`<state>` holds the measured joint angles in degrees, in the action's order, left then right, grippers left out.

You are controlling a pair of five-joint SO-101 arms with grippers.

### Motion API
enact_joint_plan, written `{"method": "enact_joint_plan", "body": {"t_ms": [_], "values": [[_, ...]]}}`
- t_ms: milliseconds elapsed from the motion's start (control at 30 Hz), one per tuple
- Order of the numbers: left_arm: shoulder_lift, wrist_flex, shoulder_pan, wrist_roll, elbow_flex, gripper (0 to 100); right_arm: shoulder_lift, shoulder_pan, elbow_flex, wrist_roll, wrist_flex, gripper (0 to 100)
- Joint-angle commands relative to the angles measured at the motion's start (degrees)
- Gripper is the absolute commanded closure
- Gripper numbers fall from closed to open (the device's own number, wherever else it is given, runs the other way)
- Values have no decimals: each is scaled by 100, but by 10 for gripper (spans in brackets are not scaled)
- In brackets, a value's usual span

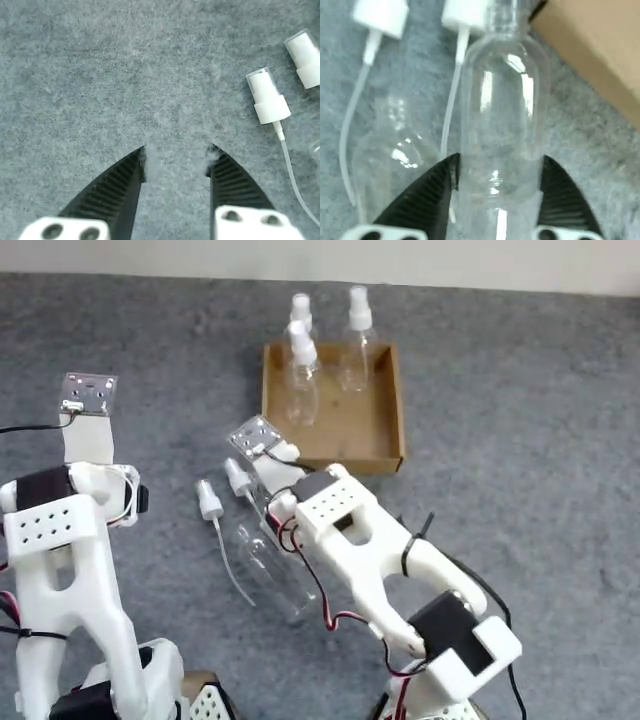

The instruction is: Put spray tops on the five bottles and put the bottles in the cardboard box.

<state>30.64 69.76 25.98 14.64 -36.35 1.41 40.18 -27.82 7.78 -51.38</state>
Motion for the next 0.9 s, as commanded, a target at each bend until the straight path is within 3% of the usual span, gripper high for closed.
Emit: {"method": "enact_joint_plan", "body": {"t_ms": [0, 233, 400, 533, 633, 867], "values": [[4, 44, -145, 44, 295, 849, -303, -84, -207, -44, 84, 886], [-4, 88, -154, 35, 295, 849, -567, -347, -514, -44, -92, 957], [40, 97, -312, 9, 312, 849, -1780, -365, -892, -35, -945, 962], [40, 237, -567, 0, 312, 849, -2747, -637, -1429, 484, -1587, 962], [40, 404, -822, 0, 312, 849, -3354, -1244, -1692, 791, -2026, 964], [40, 466, -1367, -527, 321, 849, -4444, -3380, -2070, 2444, -2677, 964]]}}
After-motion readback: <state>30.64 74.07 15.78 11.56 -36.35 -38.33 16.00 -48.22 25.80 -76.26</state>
